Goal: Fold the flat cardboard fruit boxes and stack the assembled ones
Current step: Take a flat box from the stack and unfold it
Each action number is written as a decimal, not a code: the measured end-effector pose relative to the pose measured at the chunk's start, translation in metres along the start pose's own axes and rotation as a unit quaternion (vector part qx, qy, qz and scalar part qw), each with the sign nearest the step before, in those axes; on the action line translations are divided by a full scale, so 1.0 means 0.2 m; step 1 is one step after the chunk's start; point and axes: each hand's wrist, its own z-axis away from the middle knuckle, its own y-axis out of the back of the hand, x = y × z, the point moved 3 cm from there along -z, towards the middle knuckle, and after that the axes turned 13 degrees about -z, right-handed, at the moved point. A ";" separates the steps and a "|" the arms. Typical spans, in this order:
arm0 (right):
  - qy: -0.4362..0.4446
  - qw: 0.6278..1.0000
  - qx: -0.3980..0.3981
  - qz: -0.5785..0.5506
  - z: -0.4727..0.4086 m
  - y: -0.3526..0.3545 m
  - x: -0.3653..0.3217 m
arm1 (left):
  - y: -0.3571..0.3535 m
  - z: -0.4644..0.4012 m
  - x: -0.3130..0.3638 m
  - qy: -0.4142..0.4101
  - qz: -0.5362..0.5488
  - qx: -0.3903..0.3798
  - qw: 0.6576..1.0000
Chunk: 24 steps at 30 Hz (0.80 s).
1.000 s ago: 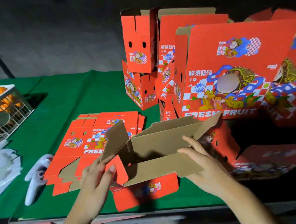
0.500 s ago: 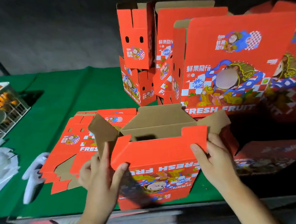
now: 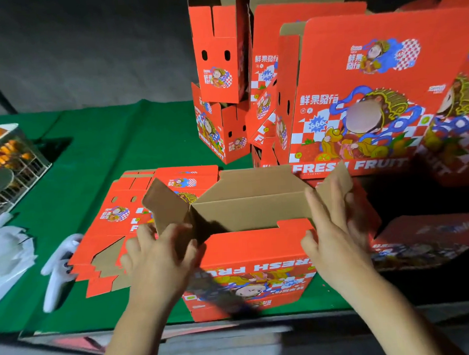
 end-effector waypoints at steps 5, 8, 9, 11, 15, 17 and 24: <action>0.207 0.971 0.119 -0.010 0.11 0.00 -0.37 | -0.02 0.05 0.03 -0.030 0.039 0.052 0.997; 0.212 0.970 -0.063 0.103 0.00 -0.20 -0.55 | -0.04 0.08 0.04 -0.033 0.067 0.065 0.995; 0.172 0.964 -0.146 0.141 -0.07 -0.26 -0.58 | -0.04 0.09 0.04 -0.034 0.068 0.069 0.995; 0.089 0.940 -0.294 0.152 -0.19 -0.37 -0.61 | -0.05 0.10 0.03 -0.040 0.067 0.078 0.994; 0.030 0.891 -0.448 0.073 -0.26 -0.55 -0.65 | -0.07 0.15 0.02 -0.073 0.083 0.103 0.989; 0.035 0.891 -0.447 0.070 -0.27 -0.56 -0.65 | -0.08 0.16 0.00 -0.078 0.090 0.106 0.987; 0.035 0.916 -0.396 -0.055 -0.27 -0.48 -0.66 | -0.09 0.15 -0.03 -0.049 0.119 0.091 0.988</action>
